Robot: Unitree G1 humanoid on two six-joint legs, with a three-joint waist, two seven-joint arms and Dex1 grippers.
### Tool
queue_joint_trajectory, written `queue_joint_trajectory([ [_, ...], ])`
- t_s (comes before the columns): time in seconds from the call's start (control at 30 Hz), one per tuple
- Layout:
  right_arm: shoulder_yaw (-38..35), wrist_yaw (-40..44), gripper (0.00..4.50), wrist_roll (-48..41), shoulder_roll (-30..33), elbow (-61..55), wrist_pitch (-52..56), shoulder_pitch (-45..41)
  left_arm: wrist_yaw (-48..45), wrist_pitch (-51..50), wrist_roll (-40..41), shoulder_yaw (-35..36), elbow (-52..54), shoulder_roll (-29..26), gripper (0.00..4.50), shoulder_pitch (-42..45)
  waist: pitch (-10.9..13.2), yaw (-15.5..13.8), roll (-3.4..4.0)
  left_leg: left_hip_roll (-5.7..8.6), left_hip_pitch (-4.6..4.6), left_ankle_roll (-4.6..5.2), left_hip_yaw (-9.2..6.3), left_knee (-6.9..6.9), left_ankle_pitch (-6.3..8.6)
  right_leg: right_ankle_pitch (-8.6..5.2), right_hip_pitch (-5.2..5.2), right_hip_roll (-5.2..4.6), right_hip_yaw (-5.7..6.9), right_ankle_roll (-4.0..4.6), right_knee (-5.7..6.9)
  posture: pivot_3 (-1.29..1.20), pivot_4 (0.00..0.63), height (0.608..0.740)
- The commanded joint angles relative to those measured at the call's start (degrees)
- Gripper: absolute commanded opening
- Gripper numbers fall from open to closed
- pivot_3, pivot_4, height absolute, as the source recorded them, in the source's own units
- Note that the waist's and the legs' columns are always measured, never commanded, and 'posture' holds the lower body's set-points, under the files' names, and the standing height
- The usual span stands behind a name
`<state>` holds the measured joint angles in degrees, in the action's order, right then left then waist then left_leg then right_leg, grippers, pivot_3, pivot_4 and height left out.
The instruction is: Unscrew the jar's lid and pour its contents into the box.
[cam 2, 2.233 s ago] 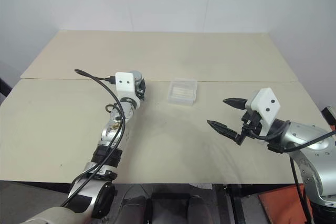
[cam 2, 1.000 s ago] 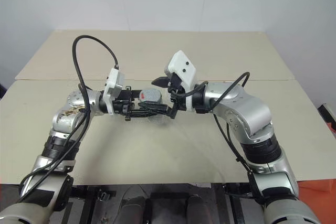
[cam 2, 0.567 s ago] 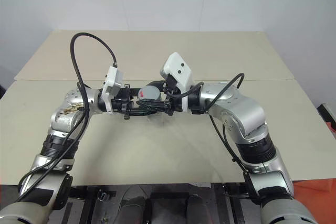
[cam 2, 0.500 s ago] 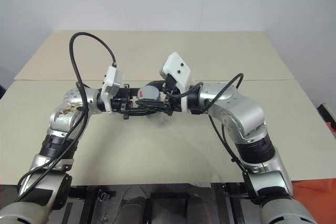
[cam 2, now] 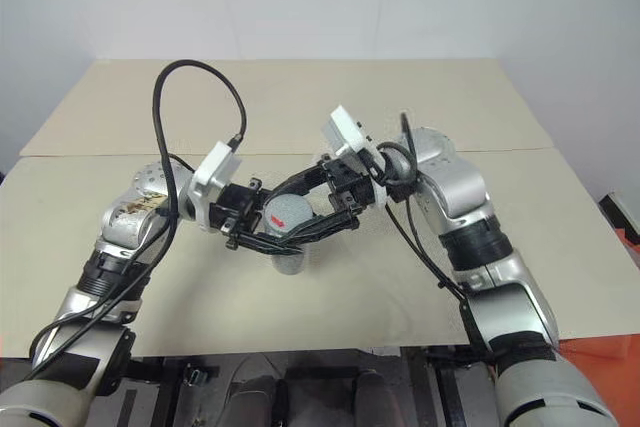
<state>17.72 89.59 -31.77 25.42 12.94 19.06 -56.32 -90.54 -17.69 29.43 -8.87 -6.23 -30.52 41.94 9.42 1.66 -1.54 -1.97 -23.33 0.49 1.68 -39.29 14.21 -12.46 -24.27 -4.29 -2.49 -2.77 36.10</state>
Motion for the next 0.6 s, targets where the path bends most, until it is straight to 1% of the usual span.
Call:
queue_joint_trajectory([
  [0.03, -1.3, -0.5, 3.11, 3.4, -1.1, 1.5, -3.4, -1.3, 0.6, 0.4, 1.1, 0.9, 2.8, 0.4, 2.42, -0.4, 0.0, -0.1, 0.01, 0.01, -0.02, 0.0, 0.0, 0.0, 0.0, 0.0, 0.0, -0.01, 0.0, 0.0, 0.05, 0.0, 0.15, 0.74],
  [0.07, -1.6, -1.7, 3.48, 4.0, -1.0, 1.0, -3.3, -1.0, 0.9, 0.5, 1.0, 1.2, 2.9, 0.2, 2.42, -0.8, 0.0, -0.1, 0.02, 0.01, -0.04, 0.0, -0.01, 0.0, 0.0, 0.0, -0.01, -0.02, 0.01, 0.0, 0.08, 0.0, 0.15, 0.74],
  [0.1, -2.0, -3.1, 3.65, 4.4, -0.9, 0.3, -3.0, -0.5, 1.2, 0.5, 1.0, 1.5, 3.0, -0.1, 2.42, -1.1, 0.0, -0.3, 0.02, 0.02, -0.06, 0.0, 0.0, 0.0, 0.0, 0.0, -0.01, -0.05, 0.01, 0.0, 0.08, 0.0, 0.15, 0.74],
  [0.2, -5.4, -10.2, 4.44, 4.3, 0.0, -6.3, -0.5, 3.0, 3.1, 0.3, 0.7, 3.1, 3.3, -1.5, 2.42, -3.0, 0.0, -0.9, 0.02, 0.01, -0.09, 0.0, -0.02, 0.0, 0.0, 0.0, -0.03, -0.06, 0.06, 0.0, 0.08, 0.0, 0.15, 0.74],
  [0.23, -6.5, -12.5, 4.44, 4.2, 0.4, -8.6, 0.4, 4.2, 3.8, 0.3, 0.6, 3.6, 3.4, -1.9, 2.42, -3.5, 0.0, -1.1, 0.02, 0.01, -0.09, 0.0, -0.03, -0.01, 0.0, 0.0, -0.04, -0.06, 0.06, 0.0, 0.09, 0.0, 0.15, 0.74],
  [0.33, -11.2, -22.8, 4.44, 3.4, 2.3, -19.3, 6.4, 9.8, 8.2, 0.4, 0.3, 6.9, 3.1, -3.1, 2.42, -5.8, 0.0, -1.1, 0.02, 0.02, -0.12, 0.0, -0.03, -0.01, 0.0, 0.0, -0.04, -0.08, 0.08, 0.0, 0.11, 0.0, 0.15, 0.74],
  [0.43, -14.2, -28.7, 4.44, 0.6, 3.7, -28.8, 12.2, 14.1, 12.4, 0.3, 0.3, 8.8, 3.8, -2.7, 2.42, -7.8, 0.0, -1.0, 0.02, 0.02, -0.13, 0.0, -0.04, 0.0, 0.0, 0.0, -0.05, -0.09, 0.07, 0.0, 0.09, 0.0, 0.15, 0.74],
  [0.5, -15.1, -32.7, 4.44, -0.9, 3.7, -33.5, 15.8, 15.7, 14.5, 0.0, 0.4, 9.3, 4.4, -2.1, 2.42, -9.0, 0.0, -1.0, 0.02, 0.02, -0.1, 0.0, -0.03, -0.01, 0.0, 0.0, -0.04, -0.09, 0.07, 0.0, 0.06, 0.0, 0.15, 0.74],
  [0.6, -13.5, -38.9, 4.44, -1.0, 1.9, -37.7, 20.3, 15.8, 16.8, 0.0, 0.4, 8.6, 5.3, -0.7, 2.42, -9.8, 0.0, -0.8, 0.02, 0.02, -0.05, 0.0, -0.03, -0.01, 0.0, 0.0, -0.03, -0.07, 0.05, 0.0, -0.01, 0.0, 0.15, 0.74],
])
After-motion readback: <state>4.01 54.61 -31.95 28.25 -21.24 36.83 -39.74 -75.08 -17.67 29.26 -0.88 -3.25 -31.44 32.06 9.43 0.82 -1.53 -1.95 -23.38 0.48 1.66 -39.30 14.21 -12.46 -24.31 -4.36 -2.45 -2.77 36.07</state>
